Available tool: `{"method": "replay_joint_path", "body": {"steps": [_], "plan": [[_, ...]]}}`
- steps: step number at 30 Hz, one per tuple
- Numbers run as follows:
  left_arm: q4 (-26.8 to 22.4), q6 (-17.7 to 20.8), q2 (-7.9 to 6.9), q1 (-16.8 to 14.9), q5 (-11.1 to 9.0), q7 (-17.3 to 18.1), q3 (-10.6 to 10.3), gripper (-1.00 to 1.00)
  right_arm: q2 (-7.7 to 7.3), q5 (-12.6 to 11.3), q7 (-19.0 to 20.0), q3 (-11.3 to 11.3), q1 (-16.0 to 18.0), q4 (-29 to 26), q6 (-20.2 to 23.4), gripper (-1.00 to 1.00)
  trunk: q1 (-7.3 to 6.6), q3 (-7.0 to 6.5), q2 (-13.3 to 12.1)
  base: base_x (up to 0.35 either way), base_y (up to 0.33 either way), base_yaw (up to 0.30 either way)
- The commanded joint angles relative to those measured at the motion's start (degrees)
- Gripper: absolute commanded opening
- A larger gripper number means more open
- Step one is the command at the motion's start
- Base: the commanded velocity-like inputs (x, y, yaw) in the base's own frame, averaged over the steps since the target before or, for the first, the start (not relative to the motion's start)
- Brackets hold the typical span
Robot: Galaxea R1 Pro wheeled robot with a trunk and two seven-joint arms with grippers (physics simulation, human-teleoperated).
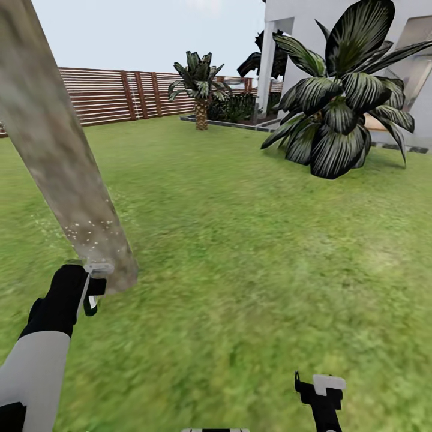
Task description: In the garden, pick up the pesticide atomizer on the floor and spray pesticide onto both trees until each tree trunk is fully covered.
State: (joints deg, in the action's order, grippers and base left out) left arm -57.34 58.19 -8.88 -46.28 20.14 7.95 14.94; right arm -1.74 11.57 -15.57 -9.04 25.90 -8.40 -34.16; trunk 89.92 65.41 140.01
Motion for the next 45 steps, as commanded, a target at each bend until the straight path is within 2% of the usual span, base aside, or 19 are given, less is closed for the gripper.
{"method": "replay_joint_path", "body": {"steps": [1, 4, 8, 15, 33, 45], "plan": [[-0.1, 0.2, -0.02, 0.5, 0.4, 0.5, 1.0, -1.00, 0.00, 0.6, -0.2, -0.4, 0.0, 0.0, -0.1, 1.00, 0.00, 0.04, 0.0, 0.147, -0.266, 0.263], [-0.1, 0.3, -0.11, 1.1, 0.5, 0.5, 2.1, -1.00, 0.05, 0.6, -0.2, -0.4, 0.0, 0.0, -0.1, 1.00, 0.00, 0.04, 0.0, 0.188, -0.236, 0.273], [-0.1, 0.2, 0.18, 1.2, 0.6, 0.5, 1.9, -1.00, 0.07, 0.6, -0.2, -0.3, 0.0, 0.0, -0.1, 1.00, 0.00, 0.04, 0.0, 0.232, -0.196, 0.240], [-0.1, 0.2, 0.69, 1.2, 0.6, 0.5, 1.7, -1.00, 0.07, 0.6, -0.2, -0.3, 0.0, 0.0, -0.1, 1.00, 0.00, 0.04, 0.0, 0.177, -0.221, 0.022], [-0.1, 0.2, 0.71, 1.2, 0.7, 0.5, 1.5, -1.00, 0.07, 0.6, -0.2, -0.3, 0.0, 0.0, -0.1, 1.00, 0.00, 0.04, 0.0, 0.020, -0.270, 0.011], [-0.1, 0.2, 0.65, 1.2, 0.7, 0.5, 1.5, -1.00, 0.07, 0.6, -0.2, -0.3, 0.0, 0.0, -0.1, 1.00, 0.00, 0.04, 0.0, 0.063, -0.261, 0.235]]}}
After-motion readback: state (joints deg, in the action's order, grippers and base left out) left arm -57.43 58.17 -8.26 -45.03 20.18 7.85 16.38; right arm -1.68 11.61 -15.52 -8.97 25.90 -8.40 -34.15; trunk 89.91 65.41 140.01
